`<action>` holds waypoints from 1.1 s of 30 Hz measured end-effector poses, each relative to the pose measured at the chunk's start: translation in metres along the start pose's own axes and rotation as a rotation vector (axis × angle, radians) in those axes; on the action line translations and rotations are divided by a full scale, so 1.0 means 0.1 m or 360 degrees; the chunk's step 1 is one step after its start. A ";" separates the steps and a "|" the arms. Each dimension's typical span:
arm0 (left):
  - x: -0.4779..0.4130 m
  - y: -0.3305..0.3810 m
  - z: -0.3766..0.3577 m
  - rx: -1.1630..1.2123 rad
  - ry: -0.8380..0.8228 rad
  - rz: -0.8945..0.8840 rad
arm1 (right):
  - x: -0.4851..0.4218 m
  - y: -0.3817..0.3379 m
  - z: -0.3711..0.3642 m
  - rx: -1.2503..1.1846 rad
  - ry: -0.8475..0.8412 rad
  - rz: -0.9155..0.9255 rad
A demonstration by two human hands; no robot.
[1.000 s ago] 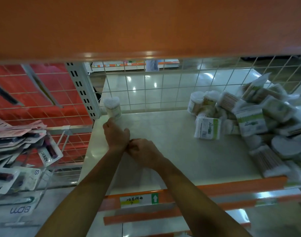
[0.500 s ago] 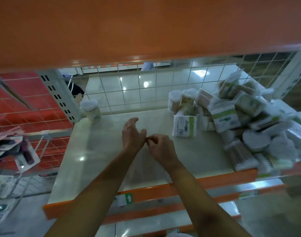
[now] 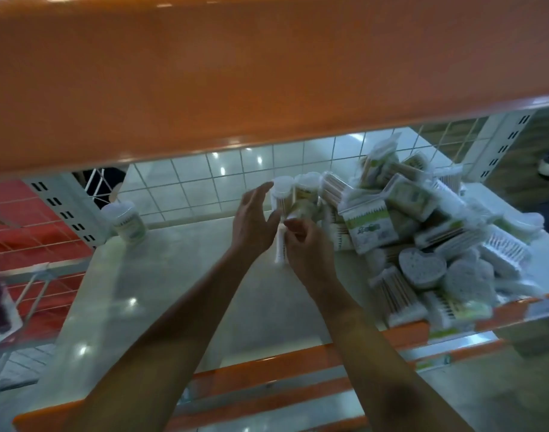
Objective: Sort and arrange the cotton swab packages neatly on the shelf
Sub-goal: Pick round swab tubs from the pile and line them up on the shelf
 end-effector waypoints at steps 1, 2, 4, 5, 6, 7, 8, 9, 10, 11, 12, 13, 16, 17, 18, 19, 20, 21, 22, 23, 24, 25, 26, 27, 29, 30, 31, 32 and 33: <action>-0.06 0.03 -0.03 -0.0025 -0.0026 -0.0002 | -0.02 0.00 0.04 -0.0020 0.0003 0.0003; -0.12 0.05 -0.07 -0.0043 -0.0056 0.0010 | -0.05 0.01 0.07 -0.0035 0.0000 0.0010; -0.21 0.08 -0.15 -0.0070 -0.0124 0.0072 | -0.09 0.02 0.14 -0.0036 -0.0006 0.0033; -0.26 0.09 -0.18 -0.0089 -0.0155 0.0116 | -0.10 0.03 0.17 -0.0042 -0.0010 0.0045; -0.29 0.10 -0.21 -0.0109 -0.0181 0.0158 | -0.12 0.04 0.19 -0.0056 -0.0014 0.0046; -0.33 0.10 -0.24 -0.0126 -0.0200 0.0191 | -0.14 0.06 0.21 -0.0071 -0.0015 0.0050; -0.36 0.10 -0.27 -0.0138 -0.0213 0.0213 | -0.16 0.09 0.23 -0.0078 -0.0009 0.0053; -0.39 0.10 -0.29 -0.0142 -0.0221 0.0228 | -0.18 0.11 0.26 -0.0084 -0.0005 0.0057; -0.41 0.09 -0.31 -0.0134 -0.0226 0.0242 | -0.20 0.14 0.27 -0.0085 -0.0007 0.0050; -0.42 0.07 -0.33 -0.0117 -0.0227 0.0258 | -0.22 0.17 0.28 -0.0084 -0.0015 0.0036; -0.41 0.06 -0.35 -0.0098 -0.0226 0.0272 | -0.24 0.20 0.29 -0.0079 -0.0022 0.0013; -0.40 0.04 -0.36 -0.0075 -0.0216 0.0280 | -0.25 0.23 0.30 -0.0073 -0.0031 -0.0002; -0.36 0.00 -0.36 -0.0030 -0.0140 0.0300 | -0.27 0.26 0.31 -0.0052 -0.0036 0.0006; -0.36 -0.02 -0.35 -0.0022 -0.0098 0.0301 | -0.27 0.26 0.31 -0.0051 -0.0037 0.0010; -0.35 -0.04 -0.35 -0.0007 -0.0055 0.0305 | -0.26 0.26 0.31 -0.0051 -0.0042 0.0009; -0.35 -0.06 -0.34 0.0012 -0.0017 0.0307 | -0.26 0.25 0.30 -0.0054 -0.0049 0.0012; -0.35 -0.07 -0.34 0.0028 0.0009 0.0314 | -0.26 0.24 0.29 -0.0052 -0.0051 0.0014; -0.35 -0.08 -0.33 0.0036 0.0026 0.0321 | -0.27 0.23 0.28 -0.0047 -0.0046 0.0016; -0.35 -0.08 -0.32 0.0036 0.0040 0.0329 | -0.27 0.21 0.28 -0.0044 -0.0031 0.0015; -0.34 -0.09 -0.30 0.0034 0.0057 0.0330 | -0.27 0.19 0.27 -0.0051 -0.0012 0.0013; -0.33 -0.10 -0.27 0.0036 0.0074 0.0332 | -0.27 0.17 0.26 -0.0071 0.0005 0.0011; -0.31 -0.11 -0.25 0.0044 0.0090 0.0326 | -0.27 0.14 0.25 -0.0093 0.0019 0.0013; -0.28 -0.12 -0.22 0.0054 0.0100 0.0311 | -0.26 0.11 0.23 -0.0109 0.0029 0.0019; -0.26 -0.14 -0.19 0.0063 0.0108 0.0286 | -0.25 0.08 0.21 -0.0121 0.0035 0.0026; -0.22 -0.21 -0.12 0.0092 0.0133 0.0274 | -0.24 0.04 0.13 -0.0133 0.0030 0.0032; -0.21 -0.25 -0.07 0.0104 0.0151 0.0293 | -0.23 0.02 0.09 -0.0124 0.0029 0.0032; -0.19 -0.30 -0.03 0.0111 0.0164 0.0320 | -0.22 0.01 0.04 -0.0116 0.0032 0.0033; -0.18 -0.34 0.02 0.0112 0.0170 0.0346 | -0.21 -0.01 0.00 -0.0112 0.0031 0.0032; -0.16 -0.37 0.05 0.0111 0.0171 0.0365 | -0.20 -0.03 -0.06 -0.0121 0.0021 0.0030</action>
Point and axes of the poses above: each hand's wrist, its own x-axis away from the middle knuckle, its own z-axis out of the back of the hand, y = z × x, the point moved 6 cm from there along -x, towards the middle knuckle, and after that the axes turned 1 degree about -z, right-handed, at the moved point
